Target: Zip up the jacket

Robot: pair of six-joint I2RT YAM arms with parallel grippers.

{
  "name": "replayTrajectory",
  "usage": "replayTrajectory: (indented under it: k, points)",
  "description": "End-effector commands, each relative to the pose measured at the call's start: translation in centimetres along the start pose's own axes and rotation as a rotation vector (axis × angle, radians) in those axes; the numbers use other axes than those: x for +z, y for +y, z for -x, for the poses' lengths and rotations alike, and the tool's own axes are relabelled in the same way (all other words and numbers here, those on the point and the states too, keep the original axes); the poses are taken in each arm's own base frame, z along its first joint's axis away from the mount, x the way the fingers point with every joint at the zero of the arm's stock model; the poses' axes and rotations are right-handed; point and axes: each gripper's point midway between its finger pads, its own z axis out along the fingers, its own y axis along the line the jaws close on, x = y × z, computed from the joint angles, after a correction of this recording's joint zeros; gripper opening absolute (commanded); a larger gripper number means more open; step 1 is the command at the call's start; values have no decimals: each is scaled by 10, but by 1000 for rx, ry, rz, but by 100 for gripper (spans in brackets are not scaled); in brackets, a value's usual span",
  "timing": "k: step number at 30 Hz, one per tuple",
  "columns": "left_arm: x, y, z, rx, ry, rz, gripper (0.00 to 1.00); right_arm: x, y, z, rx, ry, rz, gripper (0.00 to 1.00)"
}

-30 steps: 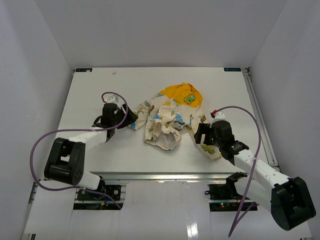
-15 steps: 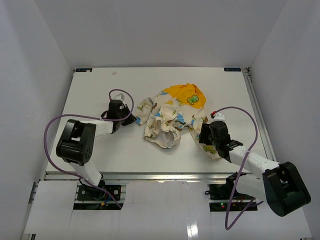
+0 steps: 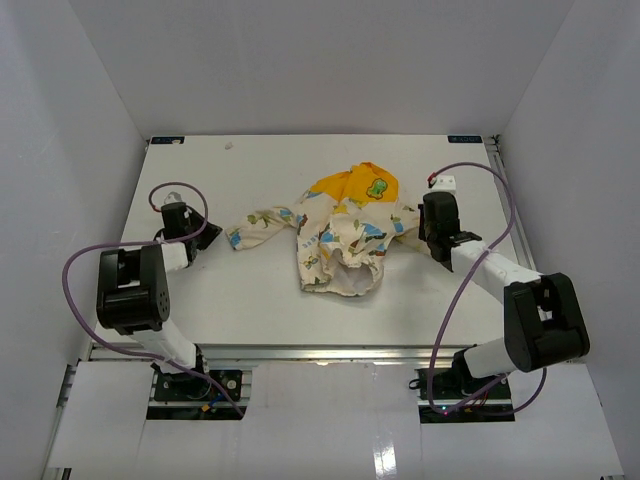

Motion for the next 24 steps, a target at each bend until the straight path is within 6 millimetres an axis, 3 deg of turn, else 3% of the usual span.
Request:
replayTrajectory:
  k: [1,3,5,7,10,12,14,16,20,22,24]
  points:
    - [-28,-21,47,-18,-168,-116,0,1,-3,82,-62,-154,-25,14]
    - [-51,-44,67,-3,-252,-195,3,2,3,100,-71,-169,-3,15]
    - [-72,-63,80,-3,-301,-251,26,-3,7,119,-101,-193,23,20]
    - [-90,-83,86,4,-303,-302,44,-10,19,122,-103,-183,99,41]
    - [-125,-140,81,97,-277,-412,70,-30,28,120,-70,-176,147,82]
    - [-146,-186,53,231,-261,-471,83,-44,26,117,-51,-166,141,93]
    - [-159,-210,27,298,-211,-502,89,-62,26,112,-25,-144,145,97]
    - [-172,-221,5,327,-157,-553,97,-84,33,112,7,-132,215,93]
    - [-191,-223,-38,425,-96,-593,98,-129,39,122,90,-197,335,90]
    - [-199,-221,-48,457,-102,-575,98,-150,42,123,121,-211,402,90]
    - [-211,-227,-71,494,-64,-619,98,-175,48,119,145,-210,491,90]
